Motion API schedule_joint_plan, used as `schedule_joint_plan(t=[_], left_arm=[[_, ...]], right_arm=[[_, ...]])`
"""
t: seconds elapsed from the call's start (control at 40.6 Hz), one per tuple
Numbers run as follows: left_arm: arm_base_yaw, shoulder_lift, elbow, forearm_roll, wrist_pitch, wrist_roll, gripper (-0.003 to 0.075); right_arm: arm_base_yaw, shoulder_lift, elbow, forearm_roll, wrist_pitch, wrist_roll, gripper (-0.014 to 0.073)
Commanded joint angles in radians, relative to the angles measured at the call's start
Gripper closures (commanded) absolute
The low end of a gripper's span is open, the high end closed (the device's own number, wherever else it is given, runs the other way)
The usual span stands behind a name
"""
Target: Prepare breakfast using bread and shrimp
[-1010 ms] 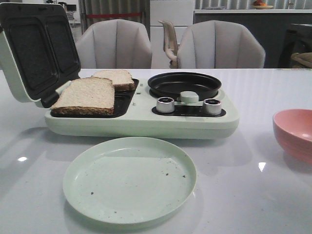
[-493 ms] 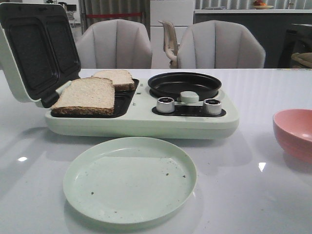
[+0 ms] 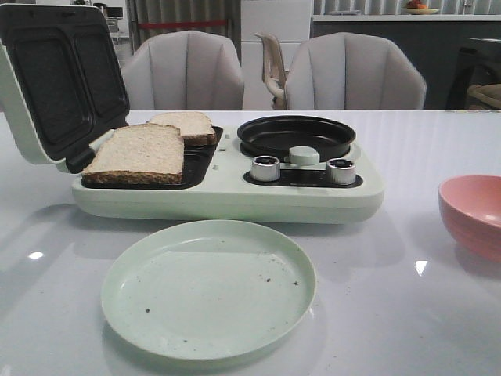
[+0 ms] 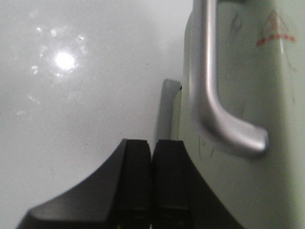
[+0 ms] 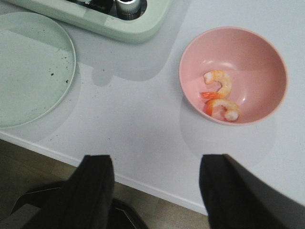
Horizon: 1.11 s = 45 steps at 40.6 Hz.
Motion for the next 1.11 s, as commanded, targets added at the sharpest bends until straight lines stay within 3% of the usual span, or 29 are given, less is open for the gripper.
schedule_joint_plan(t=[0.0,0.246,0.64,1.084], left_arm=[[-0.006,0.015,-0.084,-0.088,-0.058,0.004,0.0619],[-0.040,0.086,-0.143,-0.207,-0.024,0.032,0.0619],[-0.156,0.054,-0.137,-0.205,0.004,0.141,0.0619],[-0.352,-0.284,0.134,-0.196,-0.041,0.326,0.0619]], right_arm=[[-0.007,-0.008,-0.028,-0.008,-0.063,-0.005,0.0092],[-0.007,-0.008,-0.028,-0.008,-0.063,-0.005,0.0092],[-0.007,-0.008,-0.028,-0.008,-0.063,-0.005,0.0092],[-0.007,-0.008,-0.028,-0.008,-0.063,-0.005,0.0092]])
